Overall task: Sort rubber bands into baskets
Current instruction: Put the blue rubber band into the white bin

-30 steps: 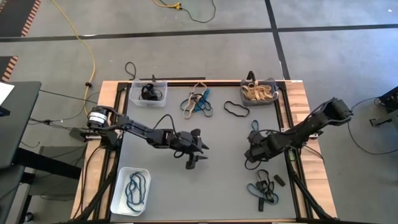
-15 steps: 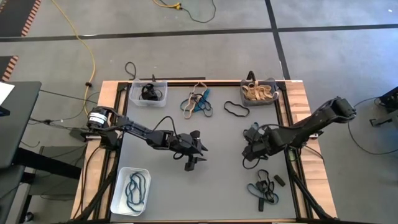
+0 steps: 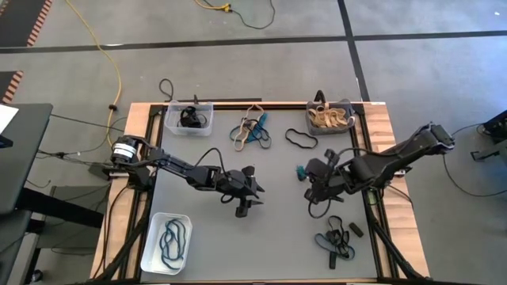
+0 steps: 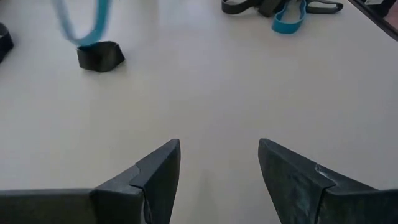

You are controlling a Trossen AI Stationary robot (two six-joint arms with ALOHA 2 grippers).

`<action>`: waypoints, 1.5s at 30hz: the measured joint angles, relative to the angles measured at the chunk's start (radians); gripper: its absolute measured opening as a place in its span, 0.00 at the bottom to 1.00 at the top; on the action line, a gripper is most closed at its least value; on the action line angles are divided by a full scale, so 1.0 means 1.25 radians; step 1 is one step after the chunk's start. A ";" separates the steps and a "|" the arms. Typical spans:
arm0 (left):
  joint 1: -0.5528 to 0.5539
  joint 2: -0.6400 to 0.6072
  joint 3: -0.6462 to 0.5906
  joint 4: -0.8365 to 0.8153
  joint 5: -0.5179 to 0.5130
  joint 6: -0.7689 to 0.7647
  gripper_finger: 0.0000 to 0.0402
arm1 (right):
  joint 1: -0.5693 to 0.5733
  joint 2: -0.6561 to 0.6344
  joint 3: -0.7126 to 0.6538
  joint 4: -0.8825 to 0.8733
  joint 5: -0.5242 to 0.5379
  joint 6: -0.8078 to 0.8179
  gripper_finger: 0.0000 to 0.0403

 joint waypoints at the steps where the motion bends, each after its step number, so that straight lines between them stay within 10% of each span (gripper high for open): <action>1: 0.000 0.000 0.000 -0.001 0.000 0.000 0.52 | -0.005 0.000 0.010 0.000 0.004 -0.012 0.05; 24: -0.013 -0.020 0.000 -0.119 -0.019 -0.031 0.52 | -0.038 0.001 0.063 0.232 -0.099 -0.290 0.05; 35: -0.058 -0.134 0.000 -0.073 -0.249 0.035 0.52 | -0.038 0.027 0.062 0.327 -0.160 -0.354 0.05; 45: -0.061 -0.143 0.001 0.034 -0.271 0.060 0.52 | -0.051 0.101 0.063 0.444 -0.222 -0.420 0.05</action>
